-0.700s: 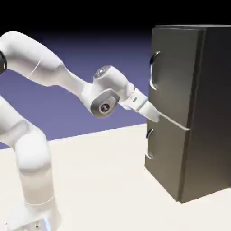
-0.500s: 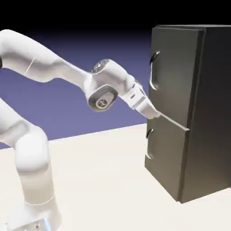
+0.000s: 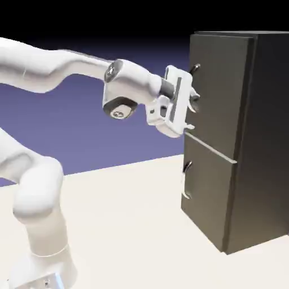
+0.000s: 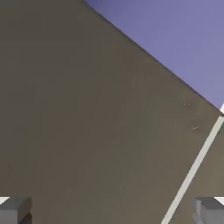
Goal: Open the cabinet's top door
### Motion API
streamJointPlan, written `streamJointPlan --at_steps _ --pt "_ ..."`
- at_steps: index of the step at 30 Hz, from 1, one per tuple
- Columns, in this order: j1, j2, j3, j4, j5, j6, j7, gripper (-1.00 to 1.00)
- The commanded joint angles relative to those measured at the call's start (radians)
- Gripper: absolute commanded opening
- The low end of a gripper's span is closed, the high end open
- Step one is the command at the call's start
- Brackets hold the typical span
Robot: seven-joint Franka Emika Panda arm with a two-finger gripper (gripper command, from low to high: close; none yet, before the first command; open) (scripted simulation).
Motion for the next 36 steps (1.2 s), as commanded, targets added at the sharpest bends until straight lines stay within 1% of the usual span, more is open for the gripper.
streamJointPlan --at_steps 1,36 --pt "-0.013 -0.007 0.015 0.007 0.044 0.000 0.019 1.00" --pt "-0.457 -0.244 0.545 0.246 1.566 -0.016 0.671 1.00"
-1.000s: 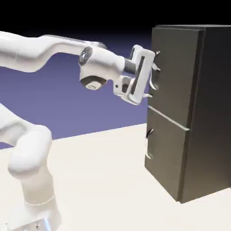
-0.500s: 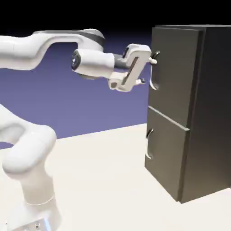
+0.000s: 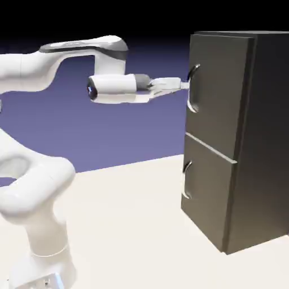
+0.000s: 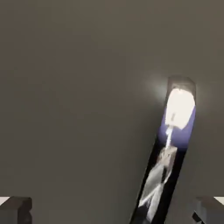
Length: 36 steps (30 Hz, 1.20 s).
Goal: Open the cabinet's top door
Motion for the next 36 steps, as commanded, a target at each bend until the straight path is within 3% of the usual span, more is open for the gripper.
streamJointPlan --at_steps 1,10,11,26,36 --pt "-0.013 -0.007 0.015 0.007 0.044 0.000 0.019 1.00" --pt "-0.224 0.043 0.156 0.141 0.191 -0.048 0.056 1.00" --pt "-0.224 0.043 0.156 0.141 0.191 -0.048 0.056 -1.00" --pt "0.249 0.023 -0.306 -0.230 -0.236 -0.405 0.149 -1.00" --pt "0.373 -0.062 -0.669 -0.394 -0.657 -0.743 0.248 -1.00"
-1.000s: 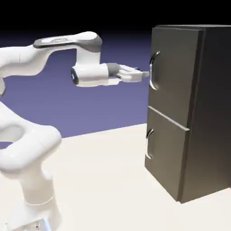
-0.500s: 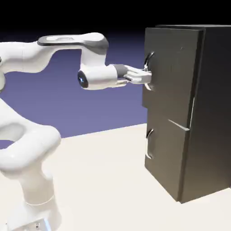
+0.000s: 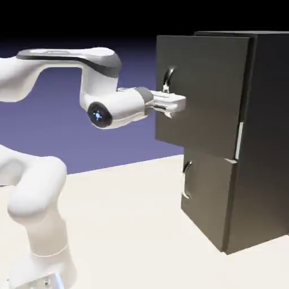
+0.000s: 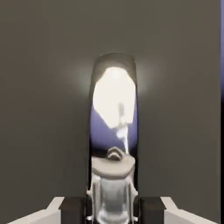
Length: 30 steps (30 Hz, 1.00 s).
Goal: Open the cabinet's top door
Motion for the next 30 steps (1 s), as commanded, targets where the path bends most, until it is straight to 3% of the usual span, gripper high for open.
streamJointPlan --at_steps 1,13,30 --pt "0.002 -0.002 -0.036 -0.007 -0.042 -0.039 0.006 -1.00" --pt "-0.003 0.143 -0.468 0.068 -0.516 -0.534 -0.017 -1.00" --pt "0.184 0.709 -0.928 0.577 -0.861 -1.269 -0.202 -1.00"
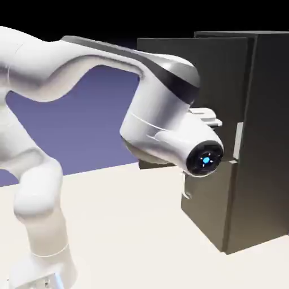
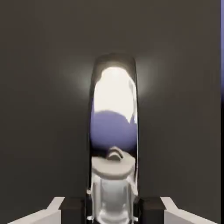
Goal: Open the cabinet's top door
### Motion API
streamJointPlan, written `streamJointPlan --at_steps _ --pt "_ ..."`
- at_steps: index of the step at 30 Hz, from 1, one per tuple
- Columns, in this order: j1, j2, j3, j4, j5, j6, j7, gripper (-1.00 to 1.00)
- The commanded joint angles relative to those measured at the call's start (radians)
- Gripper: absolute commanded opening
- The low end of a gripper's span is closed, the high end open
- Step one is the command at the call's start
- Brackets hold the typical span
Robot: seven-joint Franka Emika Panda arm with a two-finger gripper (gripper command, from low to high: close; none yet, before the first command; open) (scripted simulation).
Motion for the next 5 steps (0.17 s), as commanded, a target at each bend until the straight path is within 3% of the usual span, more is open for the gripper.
streamJointPlan --at_steps 1,4,5 --pt "0.009 0.036 -0.018 0.033 -0.006 -0.042 -0.015 -1.00" --pt "0.024 0.122 -0.054 0.111 -0.015 -0.138 -0.051 -1.00" --pt "0.024 0.122 -0.054 0.111 -0.015 -0.138 -0.051 1.00"
